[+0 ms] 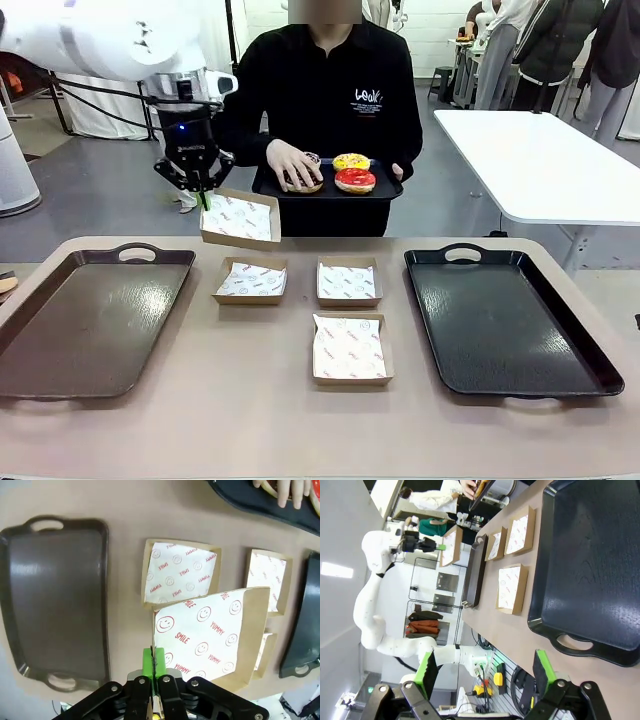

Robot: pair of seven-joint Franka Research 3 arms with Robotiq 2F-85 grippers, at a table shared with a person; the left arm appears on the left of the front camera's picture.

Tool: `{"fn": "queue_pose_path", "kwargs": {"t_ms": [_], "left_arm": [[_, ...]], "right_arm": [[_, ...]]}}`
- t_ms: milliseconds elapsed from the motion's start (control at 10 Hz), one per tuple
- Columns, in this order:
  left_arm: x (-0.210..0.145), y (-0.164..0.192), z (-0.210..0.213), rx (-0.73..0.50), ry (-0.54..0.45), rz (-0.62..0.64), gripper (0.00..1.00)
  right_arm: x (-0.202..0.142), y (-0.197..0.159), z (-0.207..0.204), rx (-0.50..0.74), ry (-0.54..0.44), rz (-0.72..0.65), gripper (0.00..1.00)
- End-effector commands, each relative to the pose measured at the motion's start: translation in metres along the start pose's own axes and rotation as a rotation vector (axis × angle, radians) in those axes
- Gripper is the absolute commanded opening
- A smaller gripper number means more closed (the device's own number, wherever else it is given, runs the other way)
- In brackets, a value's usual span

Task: Individually package the donuts and arrange them on the tray.
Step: Pick up one Paper togo box.

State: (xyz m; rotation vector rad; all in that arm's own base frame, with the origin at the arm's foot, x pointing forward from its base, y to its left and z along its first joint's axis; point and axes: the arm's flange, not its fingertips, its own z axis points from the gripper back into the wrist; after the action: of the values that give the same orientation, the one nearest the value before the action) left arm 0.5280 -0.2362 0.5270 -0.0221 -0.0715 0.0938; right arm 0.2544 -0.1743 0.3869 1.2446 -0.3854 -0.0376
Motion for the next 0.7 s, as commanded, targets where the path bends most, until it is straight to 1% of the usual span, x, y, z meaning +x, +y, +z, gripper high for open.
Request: {"fn": "queue_pose_path", "kwargs": {"t_ms": [0,200,300,400,600], "left_arm": [[0.028,-0.001,0.004,0.013,0.042,-0.117,0.0],[0.038,0.007,-0.005,-0.005,0.02,-0.179,0.0],[0.036,0.009,-0.006,-0.018,0.014,-0.185,0.0],[0.036,0.003,-0.015,-0.009,0.031,-0.135,0.0],[0.036,0.003,-0.015,-0.009,0.031,-0.135,0.0]], "right_arm": [[0.0,0.001,0.001,0.008,-0.006,0.003,1.0],[0.0,0.001,0.001,0.008,-0.006,0.003,1.0],[0.0,0.001,0.001,0.008,-0.006,0.003,1.0],[0.0,0.001,0.001,0.008,-0.006,0.003,1.0],[0.0,0.001,0.001,0.008,-0.006,0.003,1.0]]}}
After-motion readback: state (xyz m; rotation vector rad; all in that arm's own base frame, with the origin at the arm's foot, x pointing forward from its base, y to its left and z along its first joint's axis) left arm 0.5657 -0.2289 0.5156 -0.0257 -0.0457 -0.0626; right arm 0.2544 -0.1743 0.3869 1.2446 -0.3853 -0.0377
